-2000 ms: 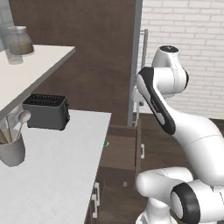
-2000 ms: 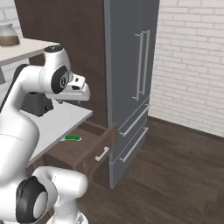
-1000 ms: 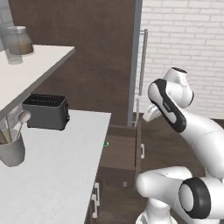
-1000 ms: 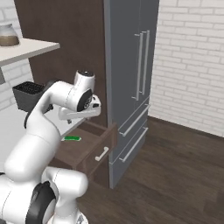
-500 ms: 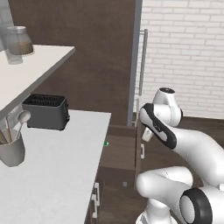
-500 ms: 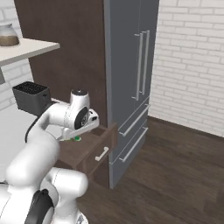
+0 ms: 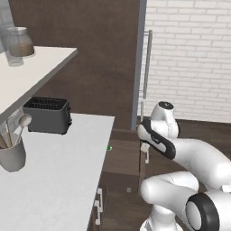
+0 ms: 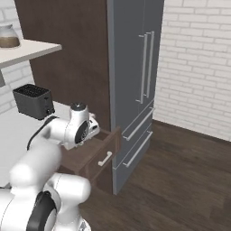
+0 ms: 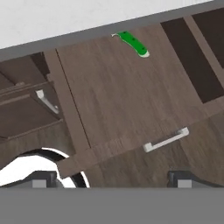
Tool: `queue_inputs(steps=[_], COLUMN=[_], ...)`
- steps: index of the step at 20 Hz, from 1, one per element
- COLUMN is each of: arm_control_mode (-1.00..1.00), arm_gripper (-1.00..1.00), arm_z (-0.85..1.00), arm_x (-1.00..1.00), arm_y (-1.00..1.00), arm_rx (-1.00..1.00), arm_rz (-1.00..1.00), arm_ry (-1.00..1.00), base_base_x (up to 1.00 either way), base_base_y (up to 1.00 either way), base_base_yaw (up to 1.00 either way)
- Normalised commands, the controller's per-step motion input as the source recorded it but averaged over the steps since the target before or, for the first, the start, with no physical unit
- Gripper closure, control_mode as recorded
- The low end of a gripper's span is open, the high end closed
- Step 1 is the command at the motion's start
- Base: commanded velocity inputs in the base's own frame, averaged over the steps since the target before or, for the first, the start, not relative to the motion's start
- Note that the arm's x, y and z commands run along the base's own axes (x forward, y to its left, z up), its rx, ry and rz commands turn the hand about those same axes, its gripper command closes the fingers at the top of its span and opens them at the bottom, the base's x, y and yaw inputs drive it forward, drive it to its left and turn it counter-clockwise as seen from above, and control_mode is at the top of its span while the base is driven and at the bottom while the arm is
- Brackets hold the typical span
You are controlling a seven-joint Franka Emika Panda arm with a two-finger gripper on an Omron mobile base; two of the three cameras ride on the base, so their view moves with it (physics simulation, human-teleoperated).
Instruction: Pick up the knife from the drawer and place it on the cutting board. Then place the meat from the plate to the cutting board.
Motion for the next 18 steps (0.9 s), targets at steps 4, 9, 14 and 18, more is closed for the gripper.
queue_inputs(steps=[4, 9, 14, 18], arm_control_mode=[-1.0, -1.0, -1.0, -1.0], arm_gripper=[-1.0, -1.0, -1.0, -1.0], arm_z=[-0.24, -0.2, -0.24, -0.4], arm_x=[0.68, 0.48, 0.33, 0.29], arm_y=[0.04, 0.0, 0.0, 0.0], arm_rx=[-0.01, 0.0, 0.0, 0.0], arm_rz=[0.01, 0.0, 0.0, 0.0], arm_ry=[0.04, 0.02, 0.0, 0.0], base_base_x=[0.0, 0.0, 0.0, 0.0], base_base_y=[0.0, 0.0, 0.0, 0.0], base_base_yaw=[0.0, 0.0, 0.0, 0.0])
